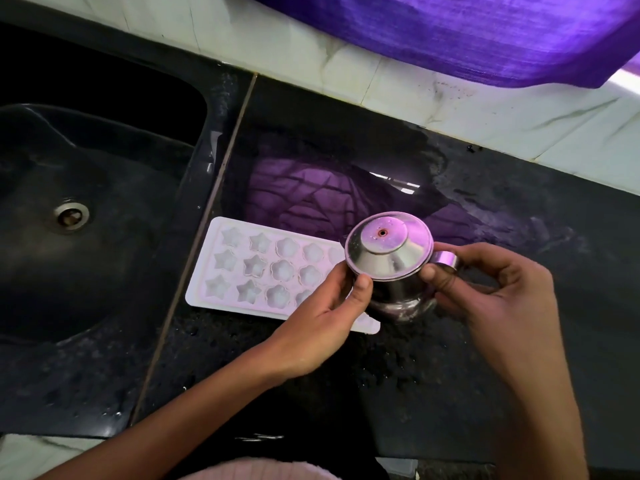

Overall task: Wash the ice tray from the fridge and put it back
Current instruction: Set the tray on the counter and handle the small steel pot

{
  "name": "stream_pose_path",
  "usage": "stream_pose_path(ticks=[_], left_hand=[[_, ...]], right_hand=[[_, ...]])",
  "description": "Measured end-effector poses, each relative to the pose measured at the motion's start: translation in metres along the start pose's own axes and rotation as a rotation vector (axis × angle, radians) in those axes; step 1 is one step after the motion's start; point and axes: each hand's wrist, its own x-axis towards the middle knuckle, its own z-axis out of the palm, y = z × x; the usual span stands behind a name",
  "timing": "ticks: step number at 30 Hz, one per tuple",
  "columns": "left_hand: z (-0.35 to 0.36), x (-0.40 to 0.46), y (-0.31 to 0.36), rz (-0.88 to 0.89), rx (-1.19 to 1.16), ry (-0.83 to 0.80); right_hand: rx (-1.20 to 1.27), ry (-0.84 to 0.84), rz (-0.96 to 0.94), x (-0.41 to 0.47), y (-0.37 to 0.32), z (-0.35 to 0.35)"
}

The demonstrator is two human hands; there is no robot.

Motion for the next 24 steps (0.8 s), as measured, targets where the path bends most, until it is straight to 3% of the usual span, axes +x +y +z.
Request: stream_pose_path(ticks=[9,24], left_hand=[[-0.006,0.008,-0.009,-0.088,-0.033,0.001],[-0.006,0.009,-0.009,-0.093,-0.052,-0.001]], right_hand=[[-0.098,-0.073,0.012,0.018,0.007,0.006],[-0.148,-0.086,-0.019,0.019,0.002,0.003]])
